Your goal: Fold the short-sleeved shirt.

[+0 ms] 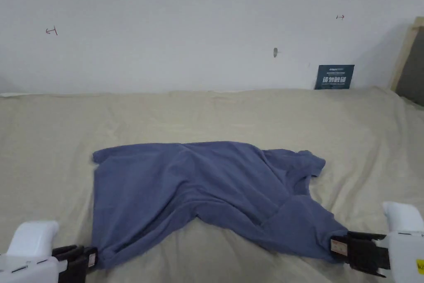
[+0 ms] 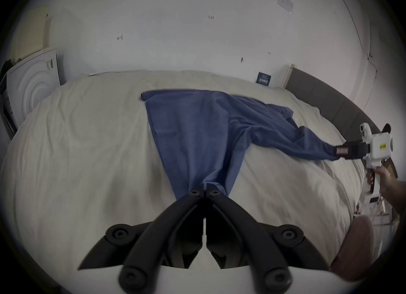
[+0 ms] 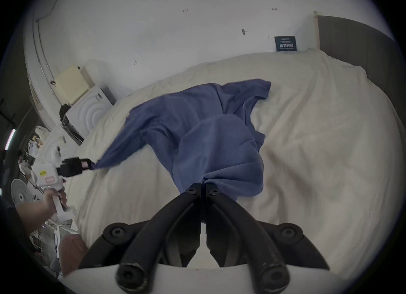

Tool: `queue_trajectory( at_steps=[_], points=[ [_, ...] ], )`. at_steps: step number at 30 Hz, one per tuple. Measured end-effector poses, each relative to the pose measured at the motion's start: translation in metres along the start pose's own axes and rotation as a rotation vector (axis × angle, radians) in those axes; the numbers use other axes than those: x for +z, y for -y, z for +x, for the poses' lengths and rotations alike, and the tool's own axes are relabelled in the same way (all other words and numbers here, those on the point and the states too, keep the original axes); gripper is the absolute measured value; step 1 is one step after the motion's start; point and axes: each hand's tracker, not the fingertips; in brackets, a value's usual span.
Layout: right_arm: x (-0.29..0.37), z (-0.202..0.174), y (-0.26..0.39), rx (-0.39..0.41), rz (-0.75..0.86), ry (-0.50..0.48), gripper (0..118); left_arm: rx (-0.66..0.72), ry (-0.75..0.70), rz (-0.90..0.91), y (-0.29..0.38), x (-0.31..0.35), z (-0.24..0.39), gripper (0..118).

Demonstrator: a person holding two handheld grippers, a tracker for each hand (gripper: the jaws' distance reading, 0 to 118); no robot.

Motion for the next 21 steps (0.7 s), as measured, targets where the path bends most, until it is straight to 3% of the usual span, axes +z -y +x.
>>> queue_trajectory(
  at_steps=[5,10,18,21],
  points=[
    [0.078,-0.01,0.006,0.07,0.088,-0.019,1,-0.022,-0.008,0.091,0.002,0.071,-0.007,0],
    [0.132,-0.013,0.034,0.14,0.072,-0.007,1,-0.011,-0.02,0.124,0.005,0.129,-0.003,0],
    [0.153,0.007,0.103,0.116,-0.064,0.013,1,0.002,-0.007,0.063,0.07,0.152,0.008,0],
    [0.143,0.019,0.118,0.069,-0.146,0.0,2,-0.012,-0.012,0.008,0.089,0.142,0.005,0]
  ],
)
